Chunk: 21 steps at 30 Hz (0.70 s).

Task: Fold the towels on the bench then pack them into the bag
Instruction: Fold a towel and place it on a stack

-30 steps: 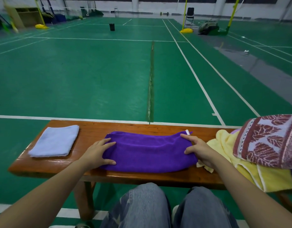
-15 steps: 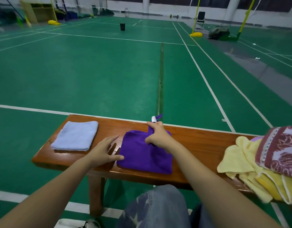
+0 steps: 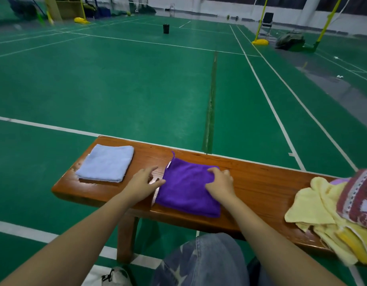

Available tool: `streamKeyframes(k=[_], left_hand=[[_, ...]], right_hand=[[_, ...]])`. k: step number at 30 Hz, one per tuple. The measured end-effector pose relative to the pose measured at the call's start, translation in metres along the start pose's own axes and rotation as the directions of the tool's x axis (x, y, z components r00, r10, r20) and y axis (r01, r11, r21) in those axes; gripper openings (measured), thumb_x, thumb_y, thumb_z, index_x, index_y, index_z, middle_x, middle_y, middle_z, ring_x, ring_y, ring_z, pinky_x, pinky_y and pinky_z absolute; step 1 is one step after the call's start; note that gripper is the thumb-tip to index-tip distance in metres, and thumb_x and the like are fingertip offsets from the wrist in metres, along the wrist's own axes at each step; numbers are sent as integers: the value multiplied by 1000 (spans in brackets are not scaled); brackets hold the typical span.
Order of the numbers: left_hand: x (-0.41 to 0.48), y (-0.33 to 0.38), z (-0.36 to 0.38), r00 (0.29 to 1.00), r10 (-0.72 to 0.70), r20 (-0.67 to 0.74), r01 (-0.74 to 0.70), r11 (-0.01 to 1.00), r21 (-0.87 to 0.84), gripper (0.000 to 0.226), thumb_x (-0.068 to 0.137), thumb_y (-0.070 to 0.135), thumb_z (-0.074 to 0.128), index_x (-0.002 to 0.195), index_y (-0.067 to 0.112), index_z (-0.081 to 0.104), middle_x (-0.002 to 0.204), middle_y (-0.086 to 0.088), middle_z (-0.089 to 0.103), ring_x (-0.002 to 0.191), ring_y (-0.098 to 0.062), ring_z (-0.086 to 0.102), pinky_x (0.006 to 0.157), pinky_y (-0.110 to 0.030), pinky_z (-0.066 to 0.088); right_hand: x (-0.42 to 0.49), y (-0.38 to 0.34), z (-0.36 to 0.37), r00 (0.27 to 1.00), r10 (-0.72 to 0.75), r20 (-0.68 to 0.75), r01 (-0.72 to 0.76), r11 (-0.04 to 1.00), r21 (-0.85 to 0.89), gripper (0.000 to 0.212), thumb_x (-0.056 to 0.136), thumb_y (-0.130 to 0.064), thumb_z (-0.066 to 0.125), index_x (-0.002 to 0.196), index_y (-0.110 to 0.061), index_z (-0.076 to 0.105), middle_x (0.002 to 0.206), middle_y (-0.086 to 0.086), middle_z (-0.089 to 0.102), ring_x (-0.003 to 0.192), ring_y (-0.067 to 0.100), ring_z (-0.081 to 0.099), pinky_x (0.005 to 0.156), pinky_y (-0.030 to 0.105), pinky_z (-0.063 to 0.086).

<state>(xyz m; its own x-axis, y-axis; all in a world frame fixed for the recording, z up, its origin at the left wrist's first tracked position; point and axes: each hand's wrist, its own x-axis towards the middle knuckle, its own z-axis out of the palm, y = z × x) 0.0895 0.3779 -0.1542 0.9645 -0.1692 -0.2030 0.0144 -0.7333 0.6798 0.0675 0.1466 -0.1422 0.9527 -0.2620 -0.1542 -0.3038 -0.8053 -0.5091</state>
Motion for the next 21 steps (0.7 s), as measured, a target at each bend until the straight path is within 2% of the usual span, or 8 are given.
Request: streamKeyframes(k=[2,5,8,12,15,21], left_hand=[[-2,15,8,998,21,60,-18,998,-54,60,90,41,57,143,31,32,121,-7,50,104,-19,53,87,-32,49],[-4,32,19,990,82,114,-73,994,-75,57,92,31,57,143,30,32,145,-5,38,128,-23,42,99,-34,42],[-5,40,28,985,78,156,-52,985,-166,56,90,20,61,140,29,38,150,-4,31,135,-23,34,102,-32,39],[-5,39,33,987,16,157,11,985,-172,66,83,14,70,141,22,40,148,-5,31,134,-22,33,105,-30,35],[-7,36,31,986,25,163,2,987,-160,77,79,17,74,144,21,34,148,-3,29,135,-20,31,109,-32,32],[-8,26,-8,992,104,75,-80,960,-270,76,77,11,75,142,21,37,141,2,32,129,-16,35,105,-30,39]], right_hand=[[-3,9,-5,994,63,94,-62,998,-9,60,87,-17,60,141,-28,35,138,15,31,126,34,36,103,32,35],[-7,10,-11,972,55,229,-91,985,150,69,84,-10,65,142,-30,33,141,15,24,125,33,39,98,31,40],[-7,15,-11,954,27,299,-118,950,289,65,80,-5,67,136,-29,44,140,13,26,123,30,38,92,28,40],[-12,28,-11,945,36,325,-177,891,417,59,76,-4,69,129,-23,54,143,8,33,126,26,39,98,30,42],[-18,29,-17,952,-23,305,-111,904,414,66,78,-1,68,138,-17,46,143,6,28,129,24,34,95,25,37],[-14,-10,-22,965,-165,204,56,890,453,71,78,2,69,141,-15,42,144,6,25,130,21,33,92,19,35]])
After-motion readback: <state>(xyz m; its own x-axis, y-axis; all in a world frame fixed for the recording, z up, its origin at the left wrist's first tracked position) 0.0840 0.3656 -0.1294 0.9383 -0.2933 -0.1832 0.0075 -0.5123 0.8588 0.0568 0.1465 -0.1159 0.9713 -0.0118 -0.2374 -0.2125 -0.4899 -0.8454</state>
